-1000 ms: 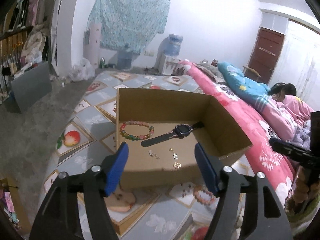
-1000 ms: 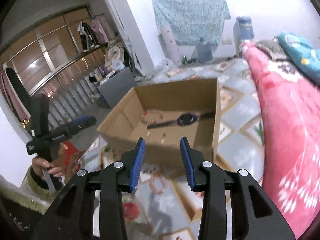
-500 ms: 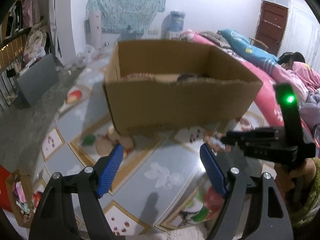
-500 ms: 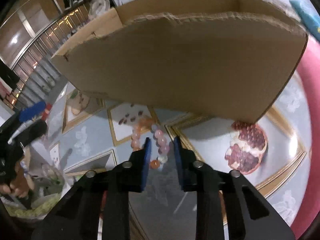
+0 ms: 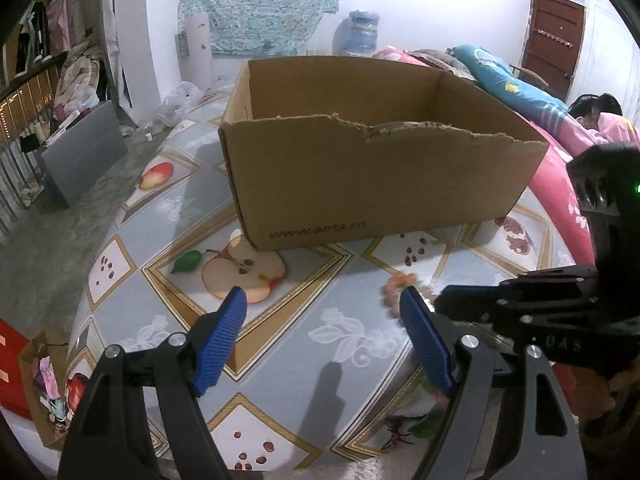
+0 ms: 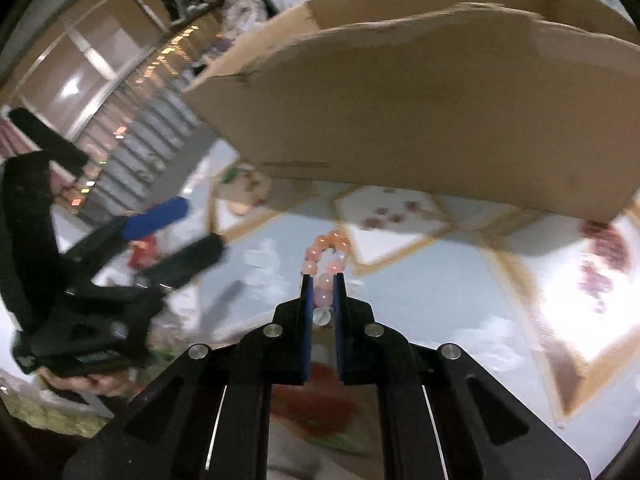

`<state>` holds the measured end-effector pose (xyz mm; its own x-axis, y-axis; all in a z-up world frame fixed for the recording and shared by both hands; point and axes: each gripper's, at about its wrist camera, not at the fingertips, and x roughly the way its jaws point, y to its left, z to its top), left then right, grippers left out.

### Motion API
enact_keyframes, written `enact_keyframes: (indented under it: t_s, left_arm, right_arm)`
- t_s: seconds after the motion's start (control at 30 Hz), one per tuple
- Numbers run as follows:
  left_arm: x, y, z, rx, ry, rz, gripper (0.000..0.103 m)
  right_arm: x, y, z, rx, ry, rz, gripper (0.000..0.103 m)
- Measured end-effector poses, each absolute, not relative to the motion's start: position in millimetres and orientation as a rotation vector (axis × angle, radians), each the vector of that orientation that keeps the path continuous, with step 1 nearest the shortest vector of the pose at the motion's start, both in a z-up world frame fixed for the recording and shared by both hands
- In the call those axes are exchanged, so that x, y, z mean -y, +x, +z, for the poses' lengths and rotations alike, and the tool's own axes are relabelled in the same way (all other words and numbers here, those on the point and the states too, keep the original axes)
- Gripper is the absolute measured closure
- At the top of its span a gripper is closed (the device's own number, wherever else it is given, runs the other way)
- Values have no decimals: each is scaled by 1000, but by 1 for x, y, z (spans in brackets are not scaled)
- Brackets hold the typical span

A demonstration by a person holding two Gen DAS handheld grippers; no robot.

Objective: Organize jewelry

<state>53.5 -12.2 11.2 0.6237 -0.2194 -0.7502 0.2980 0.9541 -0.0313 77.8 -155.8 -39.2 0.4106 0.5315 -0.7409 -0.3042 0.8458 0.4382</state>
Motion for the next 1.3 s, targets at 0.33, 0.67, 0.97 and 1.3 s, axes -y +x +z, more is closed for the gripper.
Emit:
enact_keyframes:
  t_s: [0.33,0.67,0.97,1.3]
  left_arm:
    - [17,56,5,-860,114,-286,26]
    - [21,61,1,-875,129,-297,26]
    - [22,64,-3,-891,129,-291,26]
    - [25,64,-5,-893,139,-300,26]
  right_arm:
    - [185,76,-28,-936,165,342,74]
    - [169,88,-42,-914,39,216,74]
    - [136,113,-51,-849,-70,179,79]
    - [137,118,-51,-879,7,204,103]
